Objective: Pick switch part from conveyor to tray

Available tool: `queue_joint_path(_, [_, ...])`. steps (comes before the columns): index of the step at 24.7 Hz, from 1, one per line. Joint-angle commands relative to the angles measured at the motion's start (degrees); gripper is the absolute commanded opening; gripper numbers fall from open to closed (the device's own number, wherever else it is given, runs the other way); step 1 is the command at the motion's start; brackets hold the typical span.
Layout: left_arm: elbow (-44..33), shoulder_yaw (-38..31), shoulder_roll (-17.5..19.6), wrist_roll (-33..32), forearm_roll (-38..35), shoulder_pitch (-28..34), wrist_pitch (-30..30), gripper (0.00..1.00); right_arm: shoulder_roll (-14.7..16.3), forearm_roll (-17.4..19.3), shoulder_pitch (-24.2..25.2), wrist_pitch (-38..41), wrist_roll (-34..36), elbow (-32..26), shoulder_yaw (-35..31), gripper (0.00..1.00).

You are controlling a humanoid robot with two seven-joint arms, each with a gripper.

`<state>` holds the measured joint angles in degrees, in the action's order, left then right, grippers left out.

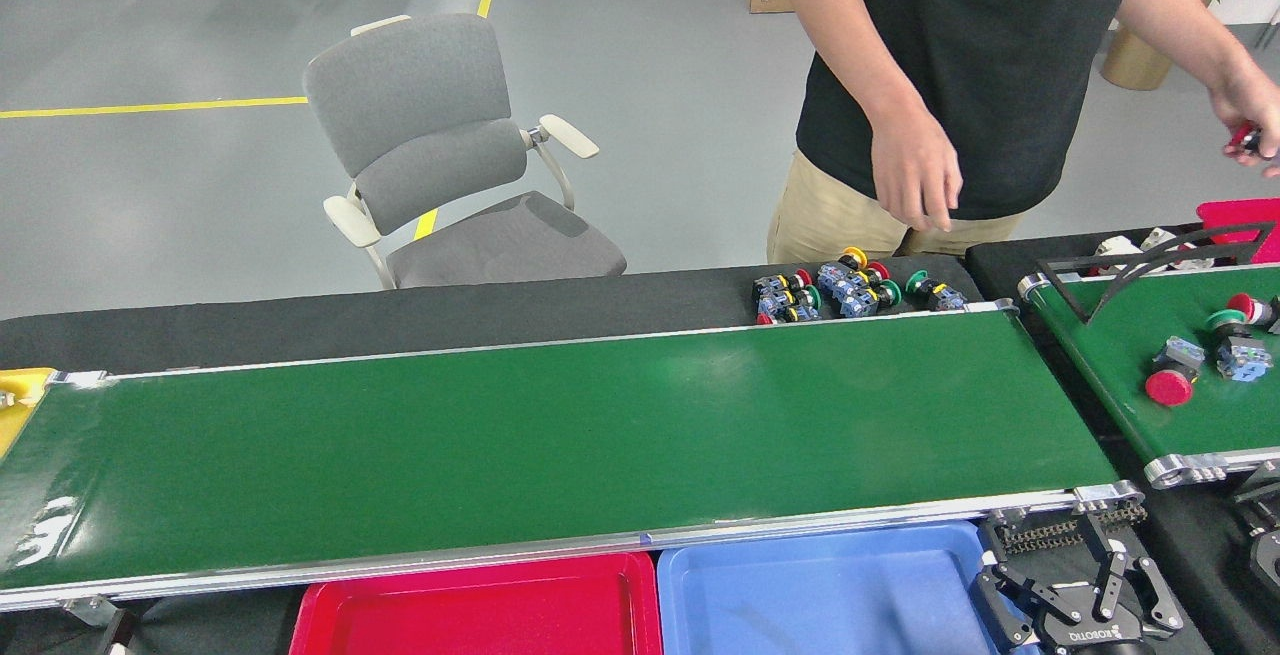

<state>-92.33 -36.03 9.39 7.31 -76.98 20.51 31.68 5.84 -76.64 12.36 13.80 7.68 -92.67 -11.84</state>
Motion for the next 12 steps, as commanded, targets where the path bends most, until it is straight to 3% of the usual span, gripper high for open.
queue_joint_path(1, [-0.66, -0.27, 0.28, 0.60, -0.01, -0.04, -0.21, 1.00, 0.13, 0.09, -0.76, -0.09, 0.05, -0.41, -0.11, 1.00])
queue_joint_path(7, [-0.04, -0.27, 0.28, 0.69, 0.34, -0.48, -0.13, 1.00, 0.05, 0.09, -1.46, -0.53, -1.18, 0.20, -0.11, 1.00])
queue_joint_path(12, [-0.04, -0.45, 0.19, 0.69, 0.43, -0.74, -0.04, 1.00, -0.04, 0.09, -6.30, -1.40, -2.23, 3.11, -0.11, 1.00])
